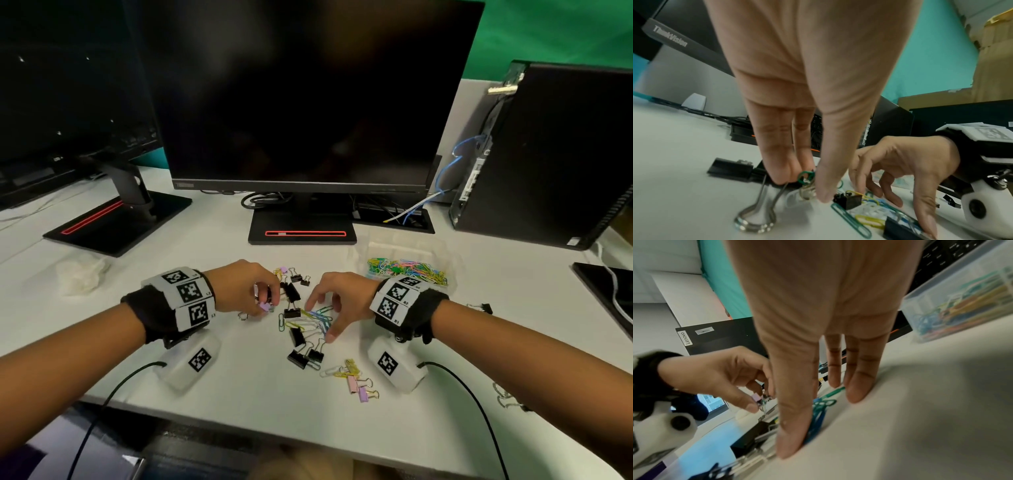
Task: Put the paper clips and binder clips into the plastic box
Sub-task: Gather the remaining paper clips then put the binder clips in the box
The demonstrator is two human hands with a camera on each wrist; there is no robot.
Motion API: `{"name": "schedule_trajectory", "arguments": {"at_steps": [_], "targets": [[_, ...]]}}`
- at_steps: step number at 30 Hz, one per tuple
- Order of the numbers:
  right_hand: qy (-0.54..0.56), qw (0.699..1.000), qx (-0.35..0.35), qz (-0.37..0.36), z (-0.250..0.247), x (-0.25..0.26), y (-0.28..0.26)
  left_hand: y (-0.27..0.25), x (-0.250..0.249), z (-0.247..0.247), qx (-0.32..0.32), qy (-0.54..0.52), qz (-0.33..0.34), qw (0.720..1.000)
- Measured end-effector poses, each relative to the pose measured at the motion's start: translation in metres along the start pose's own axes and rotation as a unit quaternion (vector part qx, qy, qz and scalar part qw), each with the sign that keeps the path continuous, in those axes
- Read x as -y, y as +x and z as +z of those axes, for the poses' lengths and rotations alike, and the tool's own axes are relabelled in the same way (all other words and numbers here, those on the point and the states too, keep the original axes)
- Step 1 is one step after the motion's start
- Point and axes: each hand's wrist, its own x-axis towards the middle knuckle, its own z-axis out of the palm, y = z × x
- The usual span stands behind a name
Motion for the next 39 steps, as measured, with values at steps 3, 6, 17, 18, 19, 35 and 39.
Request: {"name": "schedule_trajectory", "arguments": {"at_steps": [3,6,17,18,19,35,39], "targets": [[0.012,1.000,-0.005,-0.002,0.001,0.003,0.001,-0.001,-0.001,0.006,0.004,0.006,0.004,1.000],[0.025,1.000,-0.005,-0.002,0.002,0.005,0.000,0.002,-0.005,0.011,0.019,0.053,0.006,0.998],[0.053,0.998,0.002,0.042,0.002,-0.002,-0.012,0.023,-0.047,0.012,0.048,0.129,0.061,0.989],[0.052,0.997,0.000,0.049,0.002,-0.004,-0.013,0.025,-0.049,0.014,0.062,0.134,0.064,0.987],[0.051,0.997,-0.001,0.056,0.003,-0.005,-0.014,0.027,-0.050,0.015,0.069,0.136,0.068,0.986],[0.026,0.997,-0.020,0.066,-0.003,-0.025,-0.026,0.047,-0.056,0.018,0.057,0.128,0.077,0.987],[0.040,0.993,-0.064,0.092,-0.018,-0.033,-0.033,0.051,-0.059,0.017,0.062,0.143,0.076,0.985]]}}
